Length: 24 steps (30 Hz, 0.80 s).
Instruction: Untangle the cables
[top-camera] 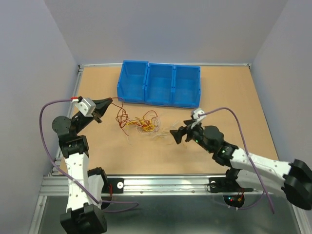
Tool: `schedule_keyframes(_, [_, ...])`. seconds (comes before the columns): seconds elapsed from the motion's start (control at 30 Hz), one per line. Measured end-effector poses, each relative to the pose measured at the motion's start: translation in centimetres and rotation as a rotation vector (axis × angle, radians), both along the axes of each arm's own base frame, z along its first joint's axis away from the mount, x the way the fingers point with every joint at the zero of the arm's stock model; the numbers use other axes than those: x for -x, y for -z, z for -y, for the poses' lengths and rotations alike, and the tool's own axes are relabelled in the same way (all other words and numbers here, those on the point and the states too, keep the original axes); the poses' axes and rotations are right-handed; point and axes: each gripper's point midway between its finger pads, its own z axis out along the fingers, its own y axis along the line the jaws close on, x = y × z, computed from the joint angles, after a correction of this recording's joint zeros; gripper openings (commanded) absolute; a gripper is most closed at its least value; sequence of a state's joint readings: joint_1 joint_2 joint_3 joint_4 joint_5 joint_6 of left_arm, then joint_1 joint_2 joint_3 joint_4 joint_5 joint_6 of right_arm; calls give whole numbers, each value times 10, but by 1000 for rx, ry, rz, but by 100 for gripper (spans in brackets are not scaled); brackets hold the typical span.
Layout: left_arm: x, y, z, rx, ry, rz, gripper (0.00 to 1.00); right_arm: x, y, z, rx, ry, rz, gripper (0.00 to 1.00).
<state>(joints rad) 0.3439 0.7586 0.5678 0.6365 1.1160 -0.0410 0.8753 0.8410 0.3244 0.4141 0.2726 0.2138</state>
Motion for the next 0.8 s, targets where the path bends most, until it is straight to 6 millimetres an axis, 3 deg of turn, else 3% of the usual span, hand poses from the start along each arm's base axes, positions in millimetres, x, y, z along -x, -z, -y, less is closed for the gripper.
schedule_keyframes(0.1, [18, -12, 22, -36, 84, 47, 0, 3, 3, -43, 51, -188, -18, 97])
schedule_keyframes(0.2, [30, -32, 40, -50, 163, 72, 0, -5, -16, -105, 40, -389, 29, 99])
schedule_keyframes(0.4, [37, -53, 52, -41, 216, 61, 0, -9, -50, -168, -16, -600, 150, 100])
schedule_keyframes(0.53, [41, -60, 57, -35, 235, 50, 0, -13, -76, -196, -70, -689, 228, 100])
schedule_keyframes(0.8, [44, -74, 66, -17, 260, 39, 0, -15, -114, -232, -156, -781, 325, 100])
